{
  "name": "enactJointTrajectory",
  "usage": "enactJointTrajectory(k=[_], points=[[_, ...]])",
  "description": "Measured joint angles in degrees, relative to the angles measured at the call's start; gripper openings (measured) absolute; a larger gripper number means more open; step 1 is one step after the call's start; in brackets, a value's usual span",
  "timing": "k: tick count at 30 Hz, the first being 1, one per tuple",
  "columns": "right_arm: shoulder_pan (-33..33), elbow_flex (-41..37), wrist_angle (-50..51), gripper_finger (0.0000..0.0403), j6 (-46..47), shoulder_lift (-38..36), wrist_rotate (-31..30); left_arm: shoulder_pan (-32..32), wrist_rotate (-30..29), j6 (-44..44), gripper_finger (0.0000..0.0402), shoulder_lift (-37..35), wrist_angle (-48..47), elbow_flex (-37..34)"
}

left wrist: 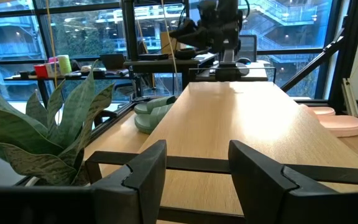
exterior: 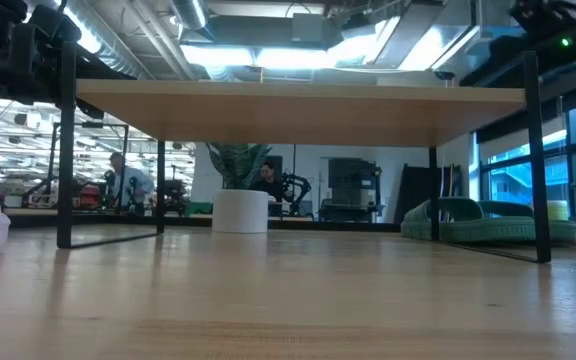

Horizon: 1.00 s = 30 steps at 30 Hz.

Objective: Pick and place slides into the shelf
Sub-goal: Put the right blue slide on the shelf

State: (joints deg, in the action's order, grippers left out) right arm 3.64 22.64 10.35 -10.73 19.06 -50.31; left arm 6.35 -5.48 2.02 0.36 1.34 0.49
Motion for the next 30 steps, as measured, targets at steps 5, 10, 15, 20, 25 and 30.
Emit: enactJointTrajectory(k=[5, 10, 15, 20, 25, 30], points=[[0.00, 9.67, 9.06, 0.0248, 0.35, 9.62, -0.23, 0.01, 0.00, -0.01, 0.0166, 0.00, -0.02, 0.00], [0.70, 20.78, 27.09, 0.0247, 6.27, 18.75, -0.20, 0.00, 0.00, -0.02, 0.0166, 0.00, 0.00, 0.00], [5.29, 29.50, 46.33, 0.0247, 10.96, 26.80, 1.07, 0.01, 0.01, -0.02, 0.0166, 0.00, -0.01, 0.00], [11.30, 31.42, 52.42, 0.0247, 10.43, 31.58, 10.42, 0.00, 0.00, -0.02, 0.0166, 0.00, -0.02, 0.00], [18.09, 29.35, 52.52, 0.0248, 6.08, 36.28, 16.31, 0.01, 0.01, -0.02, 0.0166, 0.00, -0.02, 0.00], [22.69, 25.54, 49.33, 0.0248, -1.86, 40.81, 18.28, 0.00, 0.00, -0.04, 0.0166, 0.00, -0.02, 0.00]])
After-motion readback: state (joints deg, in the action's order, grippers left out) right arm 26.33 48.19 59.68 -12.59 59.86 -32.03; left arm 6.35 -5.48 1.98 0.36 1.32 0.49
